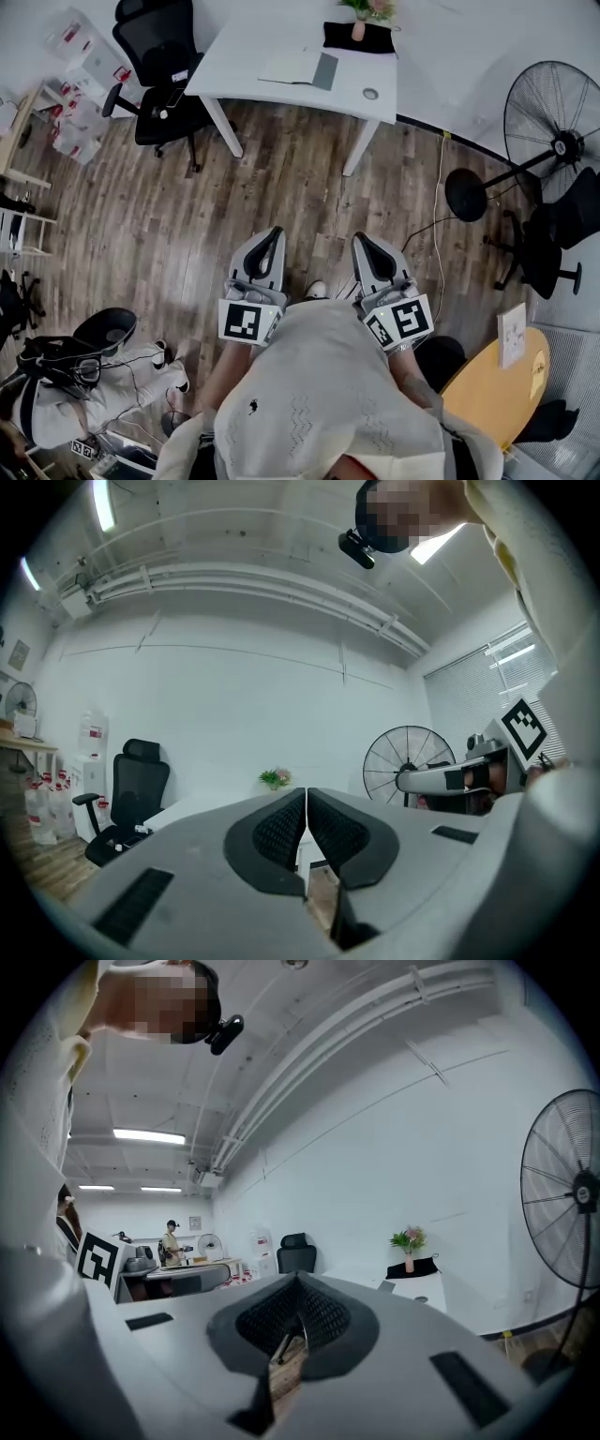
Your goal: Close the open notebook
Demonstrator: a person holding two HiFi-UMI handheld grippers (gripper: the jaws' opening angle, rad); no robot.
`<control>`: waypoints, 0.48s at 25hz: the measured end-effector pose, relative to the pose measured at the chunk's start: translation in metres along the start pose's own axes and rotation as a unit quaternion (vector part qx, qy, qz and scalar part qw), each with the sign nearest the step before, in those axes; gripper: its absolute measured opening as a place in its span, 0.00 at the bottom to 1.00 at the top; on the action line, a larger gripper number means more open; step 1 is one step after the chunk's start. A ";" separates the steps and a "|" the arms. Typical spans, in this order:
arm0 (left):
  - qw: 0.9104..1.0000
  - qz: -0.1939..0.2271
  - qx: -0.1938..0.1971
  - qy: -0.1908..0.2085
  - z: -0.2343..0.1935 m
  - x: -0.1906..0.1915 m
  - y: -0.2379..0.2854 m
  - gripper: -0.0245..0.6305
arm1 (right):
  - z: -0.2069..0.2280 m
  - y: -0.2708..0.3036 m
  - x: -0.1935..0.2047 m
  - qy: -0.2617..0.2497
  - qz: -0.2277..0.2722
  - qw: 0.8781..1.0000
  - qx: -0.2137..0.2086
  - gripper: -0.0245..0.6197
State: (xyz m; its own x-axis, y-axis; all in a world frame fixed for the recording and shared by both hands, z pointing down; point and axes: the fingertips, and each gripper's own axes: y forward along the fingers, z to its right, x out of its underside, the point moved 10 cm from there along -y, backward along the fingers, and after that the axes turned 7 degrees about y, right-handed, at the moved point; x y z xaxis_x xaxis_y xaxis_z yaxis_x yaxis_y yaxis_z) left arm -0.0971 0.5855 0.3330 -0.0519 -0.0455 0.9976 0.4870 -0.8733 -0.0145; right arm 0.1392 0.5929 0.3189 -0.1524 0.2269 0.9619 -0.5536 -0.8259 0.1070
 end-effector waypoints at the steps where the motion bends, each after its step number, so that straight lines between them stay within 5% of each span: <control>1: 1.000 0.000 -0.001 0.001 0.000 0.000 0.000 0.06 | 0.000 0.000 0.000 -0.002 -0.001 1.000 -0.001 0.04; 12: 1.000 -0.011 0.009 0.005 0.016 -0.002 0.006 0.06 | 0.008 -0.007 0.004 0.008 0.007 1.000 0.010 0.04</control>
State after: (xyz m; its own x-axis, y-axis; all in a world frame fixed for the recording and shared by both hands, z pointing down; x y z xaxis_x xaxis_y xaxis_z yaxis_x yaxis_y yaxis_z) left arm -0.0806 0.5883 0.3318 -0.0721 -0.0307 0.9969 0.5014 -0.8652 0.0096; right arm 0.1488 0.5952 0.3237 -0.1729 0.2224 0.9595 -0.5349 -0.8392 0.0981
